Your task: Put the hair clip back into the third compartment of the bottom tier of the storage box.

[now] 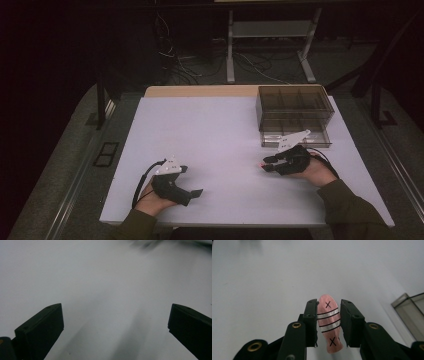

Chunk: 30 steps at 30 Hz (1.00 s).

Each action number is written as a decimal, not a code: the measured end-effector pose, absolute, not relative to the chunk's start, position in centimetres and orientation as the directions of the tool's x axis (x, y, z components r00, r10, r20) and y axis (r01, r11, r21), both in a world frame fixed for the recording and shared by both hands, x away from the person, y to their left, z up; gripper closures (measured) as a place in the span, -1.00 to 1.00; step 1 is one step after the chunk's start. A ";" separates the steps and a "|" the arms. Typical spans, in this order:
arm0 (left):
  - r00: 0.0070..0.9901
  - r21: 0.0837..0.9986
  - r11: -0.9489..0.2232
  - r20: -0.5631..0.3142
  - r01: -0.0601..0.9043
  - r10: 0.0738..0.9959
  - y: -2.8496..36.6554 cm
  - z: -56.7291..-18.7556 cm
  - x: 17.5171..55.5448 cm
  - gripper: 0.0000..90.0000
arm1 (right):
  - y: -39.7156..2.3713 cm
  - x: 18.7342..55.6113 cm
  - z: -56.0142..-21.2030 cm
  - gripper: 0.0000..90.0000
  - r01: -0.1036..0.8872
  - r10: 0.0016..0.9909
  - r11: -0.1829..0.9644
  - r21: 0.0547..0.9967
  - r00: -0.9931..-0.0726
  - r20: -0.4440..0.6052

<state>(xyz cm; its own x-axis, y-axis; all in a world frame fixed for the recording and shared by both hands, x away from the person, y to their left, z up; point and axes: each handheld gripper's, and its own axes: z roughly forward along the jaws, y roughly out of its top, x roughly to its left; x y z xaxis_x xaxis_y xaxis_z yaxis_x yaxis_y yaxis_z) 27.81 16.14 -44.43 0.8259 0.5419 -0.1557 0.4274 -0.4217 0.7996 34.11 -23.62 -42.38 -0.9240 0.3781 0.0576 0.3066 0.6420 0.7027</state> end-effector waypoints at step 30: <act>0.823 0.801 -0.415 -0.160 0.431 0.545 16.1 -44.3 27.9 -1.00 | -33.8 38.3 -40.0 0.48 0.515 0.772 0.390 0.763 -0.635 0.033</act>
<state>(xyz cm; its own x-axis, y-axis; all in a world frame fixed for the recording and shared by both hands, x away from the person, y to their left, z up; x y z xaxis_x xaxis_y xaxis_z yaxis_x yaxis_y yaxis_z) 27.94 16.10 -44.34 0.8233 0.5445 -0.1604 0.4308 -0.4154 0.8012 38.27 -33.84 -40.02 -0.6345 0.7722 0.0334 0.5150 0.3902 0.7632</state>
